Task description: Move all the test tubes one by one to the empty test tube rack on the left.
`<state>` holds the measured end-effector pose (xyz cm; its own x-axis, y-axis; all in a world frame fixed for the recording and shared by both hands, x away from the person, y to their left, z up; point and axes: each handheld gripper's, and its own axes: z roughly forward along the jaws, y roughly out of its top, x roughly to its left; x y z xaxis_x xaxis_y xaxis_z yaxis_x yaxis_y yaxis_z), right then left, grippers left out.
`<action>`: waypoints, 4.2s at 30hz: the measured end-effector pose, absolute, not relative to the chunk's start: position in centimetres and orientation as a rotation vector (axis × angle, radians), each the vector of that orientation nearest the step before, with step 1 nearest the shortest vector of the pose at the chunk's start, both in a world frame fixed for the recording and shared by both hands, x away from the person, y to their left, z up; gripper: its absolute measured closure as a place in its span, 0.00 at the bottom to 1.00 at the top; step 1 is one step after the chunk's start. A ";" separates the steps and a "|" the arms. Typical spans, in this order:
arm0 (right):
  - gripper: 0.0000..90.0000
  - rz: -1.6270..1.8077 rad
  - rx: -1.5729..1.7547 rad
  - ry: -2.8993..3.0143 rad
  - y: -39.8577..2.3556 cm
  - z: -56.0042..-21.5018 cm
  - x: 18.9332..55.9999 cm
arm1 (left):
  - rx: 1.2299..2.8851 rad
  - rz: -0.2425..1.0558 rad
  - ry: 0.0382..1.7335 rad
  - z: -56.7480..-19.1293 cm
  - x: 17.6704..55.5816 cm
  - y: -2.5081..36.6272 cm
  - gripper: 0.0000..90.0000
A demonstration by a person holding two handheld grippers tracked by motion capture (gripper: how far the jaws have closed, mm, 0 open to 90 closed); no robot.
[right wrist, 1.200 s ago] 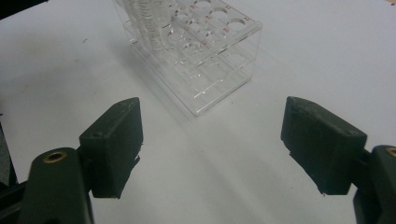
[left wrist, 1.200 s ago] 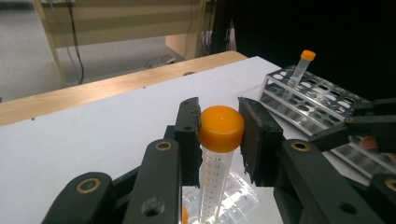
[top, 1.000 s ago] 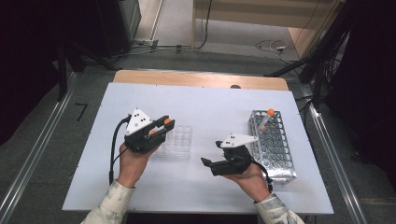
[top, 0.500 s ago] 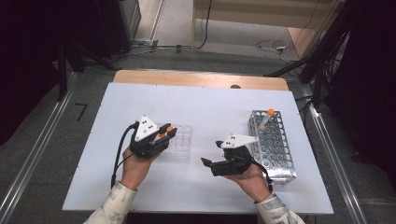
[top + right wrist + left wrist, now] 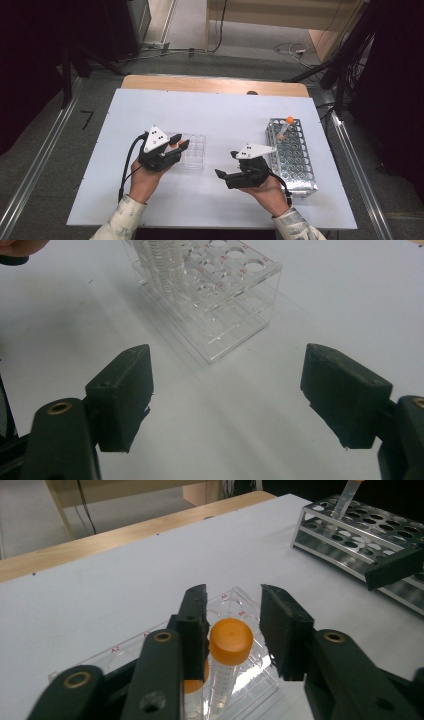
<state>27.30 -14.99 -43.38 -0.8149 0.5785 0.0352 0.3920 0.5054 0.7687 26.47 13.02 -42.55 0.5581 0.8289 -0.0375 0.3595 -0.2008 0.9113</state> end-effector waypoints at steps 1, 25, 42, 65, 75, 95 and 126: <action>0.22 1.201 0.827 2.523 -15.0 -43.4 27.3 | 1.790 0.584 0.981 -42.6 26.5 13.0 0.65; 0.22 1.250 1.019 2.299 -20.5 -40.2 29.2 | 1.703 0.580 1.055 -41.8 26.2 13.3 0.22; 0.23 1.176 1.236 2.081 -28.0 -39.2 32.5 | 1.715 0.573 1.051 -41.9 26.2 13.1 0.22; 0.42 1.133 1.244 2.071 -31.4 -42.6 37.6 | 1.722 0.568 1.048 -42.0 26.2 12.8 0.23; 0.65 1.019 1.282 2.101 -30.7 -42.8 38.5 | 1.727 0.565 1.040 -42.1 26.2 12.5 0.24; 0.80 0.948 1.266 2.122 -29.7 -42.8 39.0 | 1.725 0.562 1.040 -42.0 26.2 12.5 0.24; 0.80 1.118 1.178 1.997 -29.8 -38.0 36.0 | 1.715 0.568 1.036 -41.7 26.0 12.7 0.22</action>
